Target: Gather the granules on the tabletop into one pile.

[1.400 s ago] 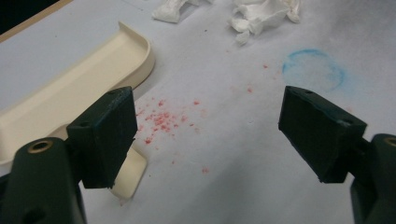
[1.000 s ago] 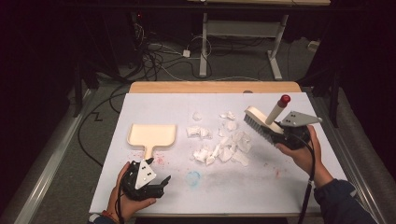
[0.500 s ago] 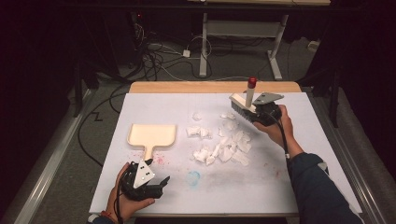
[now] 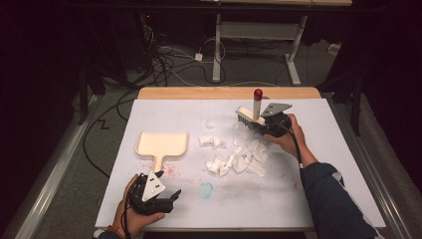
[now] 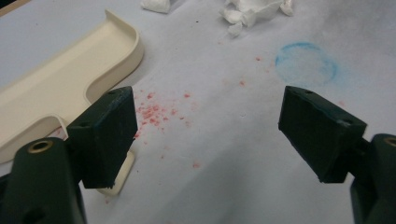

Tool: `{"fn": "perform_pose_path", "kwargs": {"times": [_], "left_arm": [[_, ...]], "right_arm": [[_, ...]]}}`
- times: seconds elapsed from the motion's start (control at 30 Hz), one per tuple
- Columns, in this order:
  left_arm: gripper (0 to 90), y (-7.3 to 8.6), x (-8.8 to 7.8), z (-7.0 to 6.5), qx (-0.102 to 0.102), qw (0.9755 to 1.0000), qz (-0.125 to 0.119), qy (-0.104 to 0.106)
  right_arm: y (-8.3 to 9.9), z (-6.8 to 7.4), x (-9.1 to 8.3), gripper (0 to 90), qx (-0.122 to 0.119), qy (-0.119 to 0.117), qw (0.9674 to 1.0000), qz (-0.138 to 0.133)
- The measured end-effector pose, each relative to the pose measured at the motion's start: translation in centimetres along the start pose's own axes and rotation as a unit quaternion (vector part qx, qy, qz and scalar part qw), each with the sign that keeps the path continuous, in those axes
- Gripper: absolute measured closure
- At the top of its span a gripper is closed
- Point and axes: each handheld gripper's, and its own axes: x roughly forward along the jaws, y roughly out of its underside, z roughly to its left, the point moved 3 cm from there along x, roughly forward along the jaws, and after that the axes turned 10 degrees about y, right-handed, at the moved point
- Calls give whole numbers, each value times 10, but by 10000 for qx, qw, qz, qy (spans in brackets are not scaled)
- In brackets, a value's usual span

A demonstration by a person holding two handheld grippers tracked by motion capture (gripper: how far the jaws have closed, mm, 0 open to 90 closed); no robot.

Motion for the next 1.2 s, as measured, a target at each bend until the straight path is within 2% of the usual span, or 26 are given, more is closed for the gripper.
{"fn": "perform_pose_path", "kwargs": {"times": [0.23,0.37,0.53,0.8,0.9,1.0,1.13,1.2], "left_arm": [[187,-1,1,-1,27,10000,38,11],[187,-1,1,-2,33,10000,55,4],[189,-1,2,-3,60,9999,81,3],[191,-2,2,-3,102,9999,103,-3],[191,-2,3,-4,109,9999,117,1],[191,-2,3,-4,109,9999,123,-8],[191,-2,3,-3,92,9999,102,-21],[191,-2,2,-3,89,9999,95,-23]], "right_arm": [[9,15,-14,677,-215,-344,9991,-136],[14,21,-25,677,-329,-570,9975,-261],[18,29,-37,678,-352,-765,9956,-401],[19,49,-50,678,-563,-916,9931,-468],[18,51,-54,678,-580,-907,9928,-531],[17,51,-56,678,-571,-779,9940,-522],[16,45,-58,678,-595,-669,9944,-558],[16,42,-58,678,-512,-595,9953,-572]]}}
